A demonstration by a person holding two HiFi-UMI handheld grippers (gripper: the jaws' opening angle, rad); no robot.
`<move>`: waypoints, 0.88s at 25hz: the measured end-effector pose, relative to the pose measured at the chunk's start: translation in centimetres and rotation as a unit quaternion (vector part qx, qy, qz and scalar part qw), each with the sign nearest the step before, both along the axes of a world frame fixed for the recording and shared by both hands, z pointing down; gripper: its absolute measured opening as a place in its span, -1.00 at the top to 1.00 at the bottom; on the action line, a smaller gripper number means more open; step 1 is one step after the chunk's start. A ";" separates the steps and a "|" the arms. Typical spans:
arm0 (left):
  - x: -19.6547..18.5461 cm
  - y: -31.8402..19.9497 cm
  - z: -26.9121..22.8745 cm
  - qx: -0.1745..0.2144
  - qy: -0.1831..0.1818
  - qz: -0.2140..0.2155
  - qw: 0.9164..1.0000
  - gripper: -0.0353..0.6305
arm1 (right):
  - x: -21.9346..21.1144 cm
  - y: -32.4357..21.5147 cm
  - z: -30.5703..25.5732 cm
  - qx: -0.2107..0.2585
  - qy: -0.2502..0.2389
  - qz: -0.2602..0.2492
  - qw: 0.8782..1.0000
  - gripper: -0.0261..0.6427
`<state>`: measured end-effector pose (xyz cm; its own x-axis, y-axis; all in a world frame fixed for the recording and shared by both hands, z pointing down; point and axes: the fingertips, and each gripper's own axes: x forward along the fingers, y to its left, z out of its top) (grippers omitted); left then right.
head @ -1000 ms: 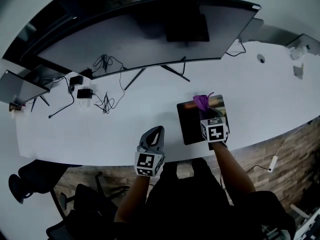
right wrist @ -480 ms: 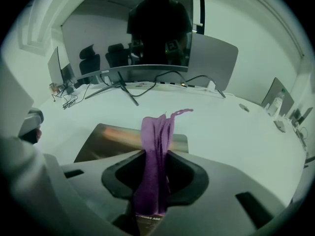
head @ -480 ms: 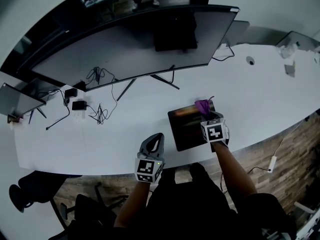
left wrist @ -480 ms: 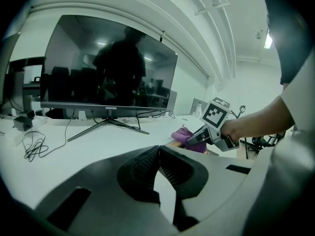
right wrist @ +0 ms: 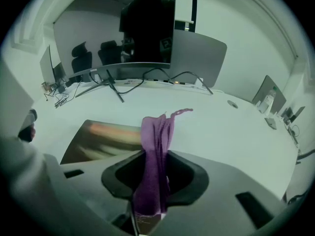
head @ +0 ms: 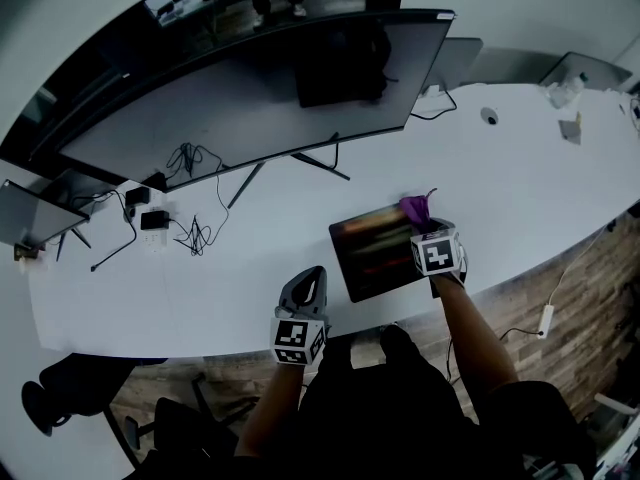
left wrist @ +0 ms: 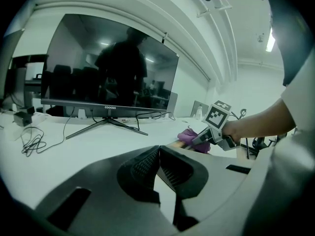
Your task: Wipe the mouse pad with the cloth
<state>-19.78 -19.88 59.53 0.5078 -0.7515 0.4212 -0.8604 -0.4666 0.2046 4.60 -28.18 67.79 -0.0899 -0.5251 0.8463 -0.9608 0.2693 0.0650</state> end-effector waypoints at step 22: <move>-6.0 3.5 0.6 -0.003 -0.011 -0.020 1.000 0.83 | -13.8 7.1 -2.0 -0.030 -0.156 -0.011 0.987 0.55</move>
<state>-25.76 -16.38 60.12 0.4685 -0.7678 0.4371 -0.8824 -0.4313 0.1882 -9.17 -21.12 65.83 -0.3625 -0.4696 0.8050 -0.9252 0.2857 -0.2500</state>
